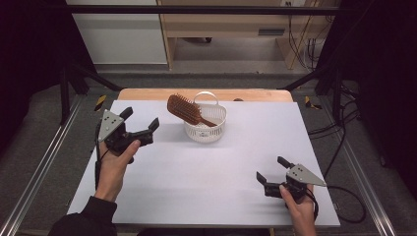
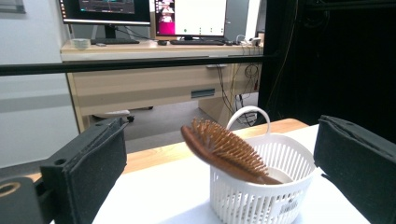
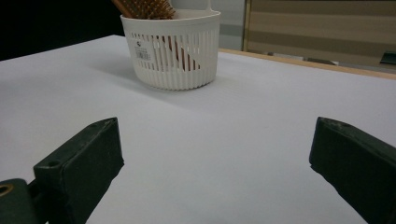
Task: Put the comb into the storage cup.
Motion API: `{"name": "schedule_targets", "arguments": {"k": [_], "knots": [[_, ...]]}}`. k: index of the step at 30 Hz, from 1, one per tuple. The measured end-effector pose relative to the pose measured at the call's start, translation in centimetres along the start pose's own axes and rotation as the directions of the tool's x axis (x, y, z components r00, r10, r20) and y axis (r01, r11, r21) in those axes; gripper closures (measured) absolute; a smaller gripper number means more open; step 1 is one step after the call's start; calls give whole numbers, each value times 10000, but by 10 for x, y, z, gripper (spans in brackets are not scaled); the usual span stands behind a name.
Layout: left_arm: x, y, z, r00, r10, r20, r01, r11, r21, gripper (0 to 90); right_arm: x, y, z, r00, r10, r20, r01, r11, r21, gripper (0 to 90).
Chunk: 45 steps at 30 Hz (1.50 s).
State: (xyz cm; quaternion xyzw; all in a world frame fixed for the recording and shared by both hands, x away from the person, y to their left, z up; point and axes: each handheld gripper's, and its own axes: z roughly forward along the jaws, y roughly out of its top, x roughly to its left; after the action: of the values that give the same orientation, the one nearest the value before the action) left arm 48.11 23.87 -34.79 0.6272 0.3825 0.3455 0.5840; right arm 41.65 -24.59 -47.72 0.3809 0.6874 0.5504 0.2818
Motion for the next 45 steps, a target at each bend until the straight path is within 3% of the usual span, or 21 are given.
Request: {"name": "schedule_targets", "arguments": {"k": [13,25,36,45], "knots": [[12,-5,-34,9998,112,-167,-109,9998,194,21,1,6,-9,9994,-333,80,337,9982,-506,31],[19,-26,-52,9993,145,-342,-131,9992,389,20,3,5,-11,9984,-558,7,557,9966,-612,32],[29,-47,-79,9990,-111,-428,127,9992,390,21,3,4,-14,9984,-571,-15,568,9962,-655,32],[30,-64,-93,9987,335,-386,-310,9975,640,21,2,3,-16,9981,-615,-9,612,9953,-747,32]]}}
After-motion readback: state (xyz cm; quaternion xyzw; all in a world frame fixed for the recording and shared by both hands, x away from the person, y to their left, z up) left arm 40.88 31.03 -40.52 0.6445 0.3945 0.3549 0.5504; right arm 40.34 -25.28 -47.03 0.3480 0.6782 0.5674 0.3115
